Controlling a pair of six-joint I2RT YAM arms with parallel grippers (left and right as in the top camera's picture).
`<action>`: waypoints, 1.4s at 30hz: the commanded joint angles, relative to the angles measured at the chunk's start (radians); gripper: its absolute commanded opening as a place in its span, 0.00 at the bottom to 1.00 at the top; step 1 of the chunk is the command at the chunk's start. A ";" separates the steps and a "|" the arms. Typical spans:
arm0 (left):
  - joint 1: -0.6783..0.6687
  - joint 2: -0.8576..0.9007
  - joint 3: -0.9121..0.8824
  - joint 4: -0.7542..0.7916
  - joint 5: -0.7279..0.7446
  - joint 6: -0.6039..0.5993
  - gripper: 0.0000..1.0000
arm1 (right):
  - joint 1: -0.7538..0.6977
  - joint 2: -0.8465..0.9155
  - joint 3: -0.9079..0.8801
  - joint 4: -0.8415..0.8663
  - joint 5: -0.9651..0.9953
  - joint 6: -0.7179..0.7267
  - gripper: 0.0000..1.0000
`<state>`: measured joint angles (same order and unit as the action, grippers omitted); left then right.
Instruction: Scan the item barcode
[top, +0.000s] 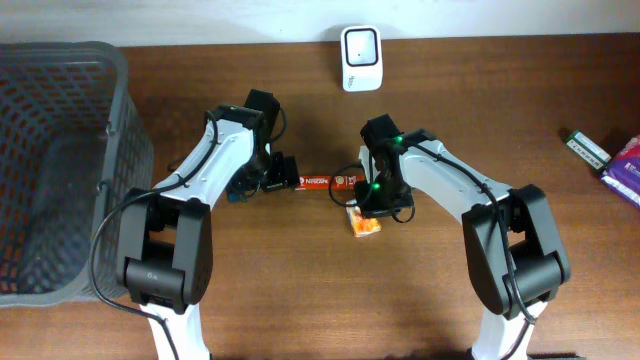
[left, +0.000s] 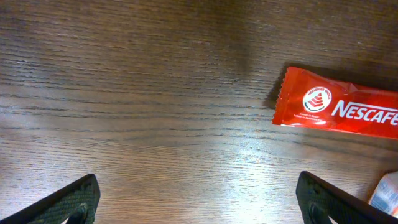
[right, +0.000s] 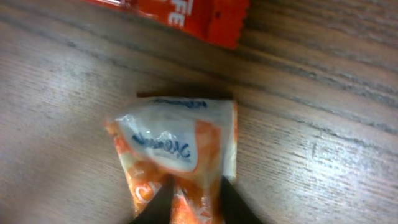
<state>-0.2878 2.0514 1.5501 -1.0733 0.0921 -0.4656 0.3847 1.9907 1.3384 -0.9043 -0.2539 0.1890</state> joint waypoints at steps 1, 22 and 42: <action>0.002 -0.015 0.001 -0.001 -0.011 -0.009 0.99 | -0.001 -0.007 -0.016 0.020 0.003 -0.001 0.08; 0.002 -0.015 0.001 -0.001 -0.011 -0.009 0.99 | -0.340 -0.008 -0.008 0.084 -1.298 -0.399 0.04; 0.002 -0.015 0.001 -0.001 -0.011 -0.009 0.99 | -0.300 -0.008 -0.008 0.329 -1.298 -0.329 0.04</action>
<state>-0.2878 2.0514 1.5501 -1.0733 0.0921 -0.4656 0.0788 1.9888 1.3273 -0.5846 -1.5249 -0.1341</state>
